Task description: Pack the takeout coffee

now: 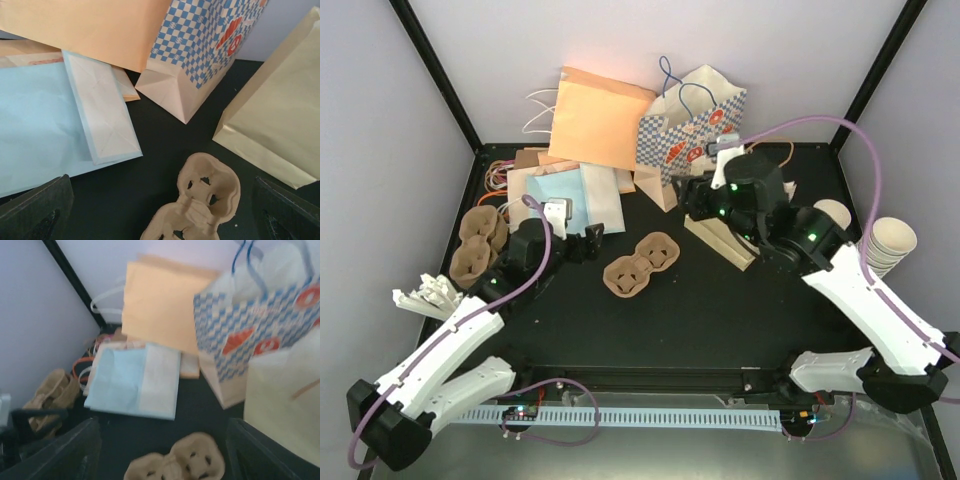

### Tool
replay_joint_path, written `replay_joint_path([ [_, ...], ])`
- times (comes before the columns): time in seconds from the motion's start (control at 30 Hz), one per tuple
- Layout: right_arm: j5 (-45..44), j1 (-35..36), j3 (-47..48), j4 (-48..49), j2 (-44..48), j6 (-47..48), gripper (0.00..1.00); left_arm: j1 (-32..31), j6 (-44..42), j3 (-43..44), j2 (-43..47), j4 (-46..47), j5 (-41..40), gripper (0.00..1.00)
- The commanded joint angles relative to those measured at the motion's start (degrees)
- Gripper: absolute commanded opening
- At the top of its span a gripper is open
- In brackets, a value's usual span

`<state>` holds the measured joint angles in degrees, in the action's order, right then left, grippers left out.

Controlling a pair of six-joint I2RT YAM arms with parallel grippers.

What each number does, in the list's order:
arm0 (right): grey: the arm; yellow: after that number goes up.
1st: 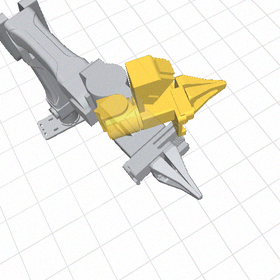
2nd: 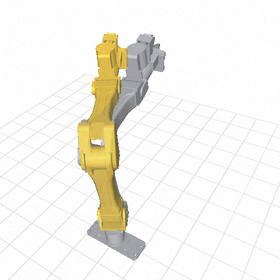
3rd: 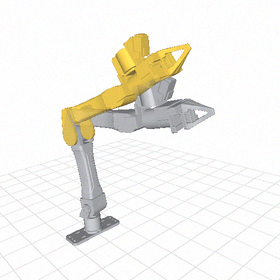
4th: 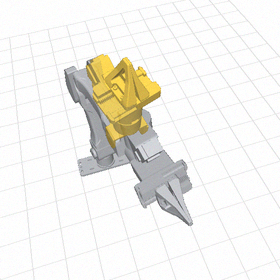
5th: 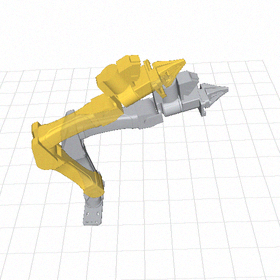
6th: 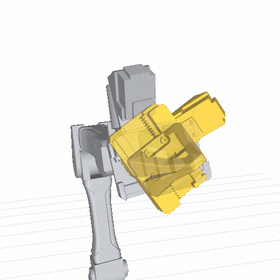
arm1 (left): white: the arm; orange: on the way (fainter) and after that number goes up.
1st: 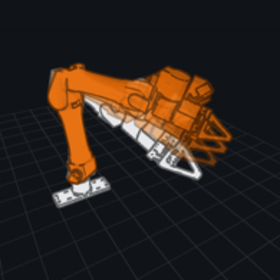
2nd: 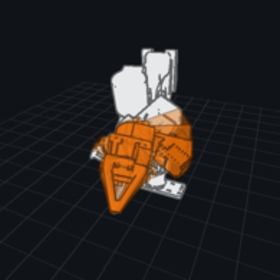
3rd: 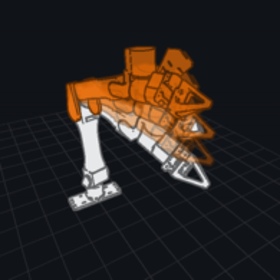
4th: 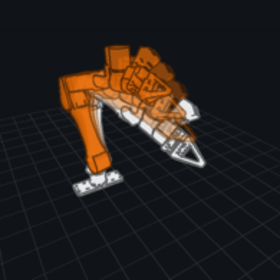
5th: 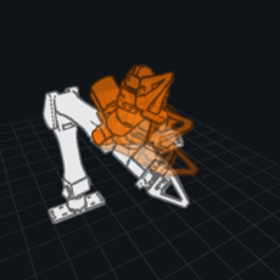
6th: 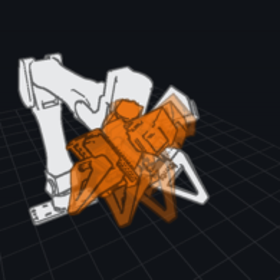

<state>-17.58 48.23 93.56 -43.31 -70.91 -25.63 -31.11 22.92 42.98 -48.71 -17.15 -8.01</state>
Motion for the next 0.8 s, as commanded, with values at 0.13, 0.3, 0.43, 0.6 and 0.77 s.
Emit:
replay_joint_path([
  [0.13, 9.04, 0.01, -13.55, -0.50, -4.69, -0.78, 0.80, 0.35, -0.72, 3.40, -1.45, 3.03, 1.01, 0.99],
  [0.3, 12.24, -0.01, -17.75, 3.39, -9.76, 1.29, 0.81, 0.37, -2.09, 3.42, -0.05, 2.53, -0.94, 0.99],
  [0.43, 14.07, 0.03, -18.77, 5.42, -15.36, 2.73, 0.80, 0.40, -3.27, 3.94, 0.75, 1.08, -2.02, 0.99],
  [0.6, 15.56, 0.27, -17.49, 6.99, -22.66, 3.96, 0.79, 0.53, -5.05, 6.49, 1.54, -2.35, -1.72, 0.99],
  [0.77, 15.36, 0.61, -15.81, 8.38, -30.04, 5.85, 0.79, 0.82, -8.03, 6.78, 1.69, -3.75, -4.89, 0.99],
])
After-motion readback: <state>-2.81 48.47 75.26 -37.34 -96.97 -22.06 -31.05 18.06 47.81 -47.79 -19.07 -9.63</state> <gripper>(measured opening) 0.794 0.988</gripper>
